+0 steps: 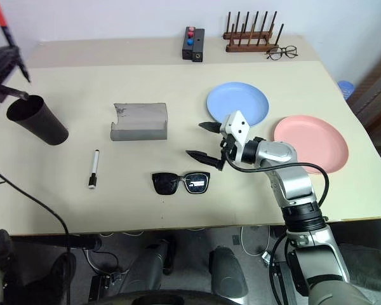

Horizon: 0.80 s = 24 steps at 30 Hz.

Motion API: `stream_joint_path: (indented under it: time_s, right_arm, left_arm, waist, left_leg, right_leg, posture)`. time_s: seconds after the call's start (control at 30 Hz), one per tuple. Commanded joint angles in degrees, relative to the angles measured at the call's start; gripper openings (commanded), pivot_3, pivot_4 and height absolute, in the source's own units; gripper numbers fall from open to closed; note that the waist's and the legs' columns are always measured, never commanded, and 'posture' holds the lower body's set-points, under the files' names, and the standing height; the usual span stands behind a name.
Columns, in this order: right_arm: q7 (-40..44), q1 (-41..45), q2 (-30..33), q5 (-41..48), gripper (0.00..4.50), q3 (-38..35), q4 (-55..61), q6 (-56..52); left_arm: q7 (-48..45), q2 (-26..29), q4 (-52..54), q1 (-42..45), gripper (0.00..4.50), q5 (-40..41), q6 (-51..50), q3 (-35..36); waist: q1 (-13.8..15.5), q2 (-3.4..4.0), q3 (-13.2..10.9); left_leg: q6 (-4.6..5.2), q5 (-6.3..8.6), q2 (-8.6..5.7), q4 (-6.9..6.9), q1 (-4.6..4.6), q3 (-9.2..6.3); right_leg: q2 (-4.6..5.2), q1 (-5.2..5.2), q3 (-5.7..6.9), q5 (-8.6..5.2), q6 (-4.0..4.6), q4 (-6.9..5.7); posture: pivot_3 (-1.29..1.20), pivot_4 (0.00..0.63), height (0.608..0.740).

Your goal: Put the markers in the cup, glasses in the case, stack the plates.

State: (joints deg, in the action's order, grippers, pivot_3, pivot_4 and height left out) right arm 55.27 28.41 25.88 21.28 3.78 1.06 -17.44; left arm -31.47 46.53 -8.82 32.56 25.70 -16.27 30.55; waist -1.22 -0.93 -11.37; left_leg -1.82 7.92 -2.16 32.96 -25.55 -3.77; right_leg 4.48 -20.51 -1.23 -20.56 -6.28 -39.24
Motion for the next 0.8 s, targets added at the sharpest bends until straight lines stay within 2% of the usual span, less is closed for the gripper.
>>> stream_joint_path:
  time_s: [0.03,0.13,0.37,0.53,0.8]
  right_arm:
    - [-0.8,3.8,-0.8,6.4,4.5,-4.0,5.3,-2.9]
    - [-0.9,5.1,-1.0,8.8,4.5,-4.6,6.9,-4.4]
    - [-0.4,4.4,-0.2,9.2,4.5,-3.3,7.7,-5.0]
    - [-0.4,4.3,0.1,9.1,4.5,-2.8,8.3,-5.4]
    - [-0.5,2.9,1.5,8.8,4.5,-2.9,9.0,-5.5]
  left_arm:
    - [0.1,1.7,-4.5,-0.3,0.03,-0.9,8.0,5.0]
    - [-1.2,1.8,-10.1,-0.9,0.03,-0.5,12.5,6.7]
    - [-5.2,-0.6,-14.3,-1.1,0.03,2.3,17.5,6.5]
    - [-8.1,-3.7,-17.5,-0.6,0.03,3.0,19.6,4.7]
    - [-8.9,-4.9,-21.2,-1.5,0.03,3.0,21.6,4.6]
  waist:
    - [0.1,0.0,0.0]
    - [0.3,-0.01,0.0]
    - [0.6,-0.19,0.1]
    - [0.4,-0.19,0.1]
    - [0.2,-0.19,0.1]
  left_leg:
    - [0.0,0.0,0.0,0.0,0.0,-0.01]
    - [0.0,0.0,0.0,0.04,0.0,-0.01]
    - [0.01,0.0,-0.03,0.1,0.02,-0.08]
    - [0.01,0.0,-0.02,0.1,0.02,-0.08]
    - [0.01,0.0,-0.02,0.09,0.01,-0.07]
  right_leg:
    - [0.0,0.0,0.01,0.0,0.0,-0.01]
    - [0.01,0.03,0.02,0.01,-0.03,-0.01]
    - [0.08,0.06,0.08,0.04,-0.06,0.02]
    - [0.06,0.09,0.07,0.04,-0.06,0.0]
    - [0.03,0.08,0.07,0.04,-0.06,0.0]
  posture:
    - [0.0,0.15,0.735]
    - [0.0,0.15,0.735]
    - [0.0,0.15,0.735]
    - [0.0,0.15,0.735]
    - [0.0,0.15,0.735]
